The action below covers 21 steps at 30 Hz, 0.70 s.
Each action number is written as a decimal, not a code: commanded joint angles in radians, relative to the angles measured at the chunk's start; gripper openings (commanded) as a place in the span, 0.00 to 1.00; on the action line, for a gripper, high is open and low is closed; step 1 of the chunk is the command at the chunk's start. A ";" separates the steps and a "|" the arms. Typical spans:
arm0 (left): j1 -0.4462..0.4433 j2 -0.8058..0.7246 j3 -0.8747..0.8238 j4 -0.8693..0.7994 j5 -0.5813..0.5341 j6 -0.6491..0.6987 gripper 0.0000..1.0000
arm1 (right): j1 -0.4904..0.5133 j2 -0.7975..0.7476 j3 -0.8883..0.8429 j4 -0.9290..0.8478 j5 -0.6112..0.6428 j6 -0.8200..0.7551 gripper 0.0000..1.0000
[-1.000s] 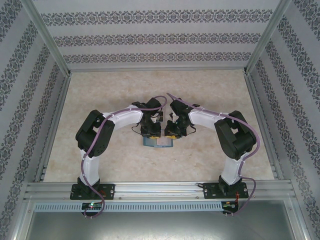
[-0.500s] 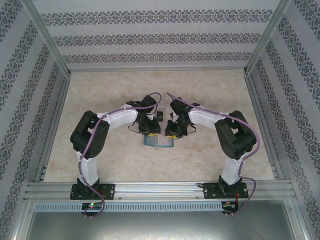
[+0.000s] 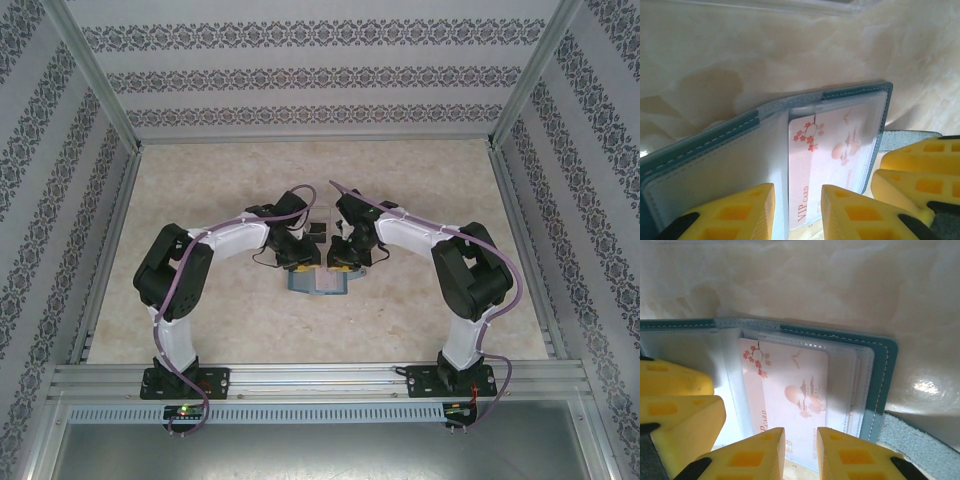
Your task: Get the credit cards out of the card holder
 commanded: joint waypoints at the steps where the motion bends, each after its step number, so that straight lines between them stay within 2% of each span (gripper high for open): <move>1: 0.017 -0.038 -0.013 0.059 0.021 -0.029 0.30 | 0.011 -0.024 0.019 -0.023 0.017 -0.008 0.25; 21: 0.017 0.016 -0.045 0.131 0.088 -0.045 0.32 | 0.011 0.016 0.004 -0.010 0.016 -0.010 0.25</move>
